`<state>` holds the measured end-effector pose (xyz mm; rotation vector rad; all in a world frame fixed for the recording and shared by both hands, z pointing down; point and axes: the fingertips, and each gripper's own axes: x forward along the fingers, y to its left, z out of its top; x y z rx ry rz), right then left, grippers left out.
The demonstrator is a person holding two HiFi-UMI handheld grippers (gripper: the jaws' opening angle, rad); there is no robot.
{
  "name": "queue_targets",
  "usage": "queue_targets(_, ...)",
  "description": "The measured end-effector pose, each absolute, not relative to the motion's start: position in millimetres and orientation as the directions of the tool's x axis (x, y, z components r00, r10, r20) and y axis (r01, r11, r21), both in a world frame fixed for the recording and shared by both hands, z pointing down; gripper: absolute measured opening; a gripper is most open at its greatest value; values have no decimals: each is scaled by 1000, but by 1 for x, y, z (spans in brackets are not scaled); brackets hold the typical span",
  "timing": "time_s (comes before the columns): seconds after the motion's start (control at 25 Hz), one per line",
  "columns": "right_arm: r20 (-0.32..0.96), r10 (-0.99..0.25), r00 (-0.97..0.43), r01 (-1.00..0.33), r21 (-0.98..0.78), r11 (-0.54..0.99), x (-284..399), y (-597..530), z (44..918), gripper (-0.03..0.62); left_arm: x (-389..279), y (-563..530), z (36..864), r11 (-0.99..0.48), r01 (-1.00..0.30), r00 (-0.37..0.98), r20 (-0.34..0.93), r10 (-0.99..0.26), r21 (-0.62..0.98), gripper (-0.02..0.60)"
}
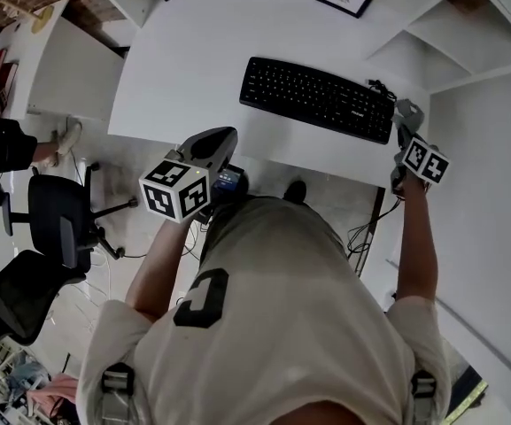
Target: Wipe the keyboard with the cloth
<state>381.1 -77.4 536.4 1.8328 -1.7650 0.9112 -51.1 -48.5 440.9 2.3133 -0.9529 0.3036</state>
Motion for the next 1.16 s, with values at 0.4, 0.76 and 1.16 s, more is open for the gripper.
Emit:
queue_targets(0.4, 343, -822, -456, -753, -641, 150, 179, -58, 429, 14, -64, -40, 421, -595, -638, 768, 348, -538, 489, 5)
queue_targets(0.76, 254, -680, -688, -549, -794, 259, 2, -16, 415, 14, -94, -13, 420, -658, -549, 835, 321, -446, 515, 5)
queue_targets(1.16, 312, -673, -670, -604, -757, 250, -4, 19, 425, 12, -110, -19, 443, -659, -536, 844, 332, -420, 529, 5)
